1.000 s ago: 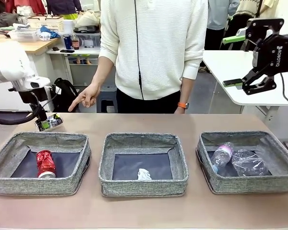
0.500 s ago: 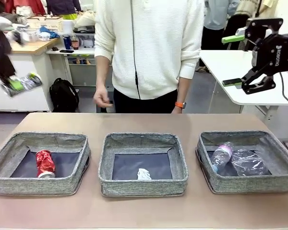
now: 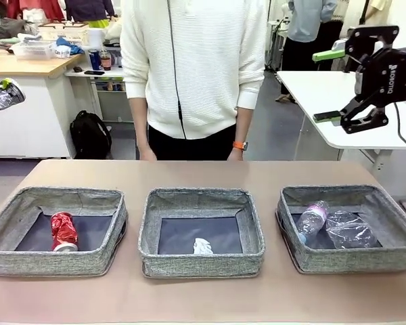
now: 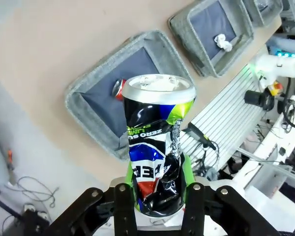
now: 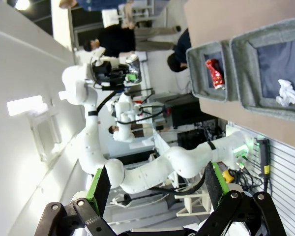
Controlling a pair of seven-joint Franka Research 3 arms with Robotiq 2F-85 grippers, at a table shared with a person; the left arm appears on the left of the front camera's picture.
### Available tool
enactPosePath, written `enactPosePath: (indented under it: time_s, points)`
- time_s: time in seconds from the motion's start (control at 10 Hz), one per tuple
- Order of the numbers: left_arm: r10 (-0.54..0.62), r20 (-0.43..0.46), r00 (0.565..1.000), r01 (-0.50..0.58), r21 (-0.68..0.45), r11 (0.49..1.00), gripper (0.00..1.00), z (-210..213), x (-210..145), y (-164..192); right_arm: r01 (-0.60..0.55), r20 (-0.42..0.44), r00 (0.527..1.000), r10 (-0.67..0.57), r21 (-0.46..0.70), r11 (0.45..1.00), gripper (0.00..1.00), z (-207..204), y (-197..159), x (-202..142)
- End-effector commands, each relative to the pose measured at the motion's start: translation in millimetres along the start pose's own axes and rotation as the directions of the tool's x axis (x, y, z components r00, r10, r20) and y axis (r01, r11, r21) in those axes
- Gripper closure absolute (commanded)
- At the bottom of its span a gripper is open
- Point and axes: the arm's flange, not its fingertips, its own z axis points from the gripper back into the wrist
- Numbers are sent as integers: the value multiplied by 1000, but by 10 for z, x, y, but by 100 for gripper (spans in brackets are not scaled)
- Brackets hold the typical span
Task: Sort the waste into the appropriate baskets.
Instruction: Pick up the waste item pointed out by the person.
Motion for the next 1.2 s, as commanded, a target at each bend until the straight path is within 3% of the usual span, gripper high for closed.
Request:
enactPosePath:
  time_s: [0.0, 0.1, 0.2, 0.3, 0.4, 0.5, 0.6, 0.8, 0.9, 1.0, 1.1]
  points:
    - [1, -19, 1000, -1, -19, 1000, 100, -53, 157, 154, -19, -8, 1000, 19, -6, 1000, 0, 16, -1, 19]
    - [1, -19, 1000, -1, -19, 1000, 100, -53, 157, 154, -19, -8, 1000, 19, -6, 1000, 0, 16, -1, 19]
    - [1, -14, 1000, -1, -13, 1000, 60, -89, 85, 87, -19, -8, 1000, 19, -6, 1000, 0, 16, -1, 19]
    - [101, 20, 995, -94, -226, 970, 60, -353, 224, 256, -19, -8, 1000, 19, -6, 1000, 0, 16, -1, 19]
    - [208, 42, 977, -192, -243, 951, 60, -391, 444, -20, -19, -8, 1000, 19, -6, 1000, 0, 16, -1, 19]
    - [248, 175, 953, -191, -290, 938, 60, -308, 700, -513, -19, -8, 1000, 19, -6, 1000, 0, 16, -1, 19]
    - [287, 169, 943, -235, -276, 932, 60, -244, 917, -1121, -19, -8, 1000, 19, -6, 1000, 0, 16, -1, 19]
    - [357, 167, 919, -347, -83, 934, 60, -349, 1196, -2043, -19, -8, 1000, 19, -6, 1000, 0, 16, -1, 19]
    - [449, 162, 879, -452, -24, 892, 60, -429, 1335, -2381, -19, -8, 1000, 19, -6, 1000, 0, 16, -1, 19]
    - [450, 92, 889, -458, 110, 882, 60, -563, 1462, -2783, -19, -8, 1000, 19, -6, 1000, 0, 16, -1, 19]
    - [490, 125, 863, -506, 230, 832, 60, -623, 1599, -3056, -19, -8, 1000, 19, -6, 1000, 0, 16, -1, 19]
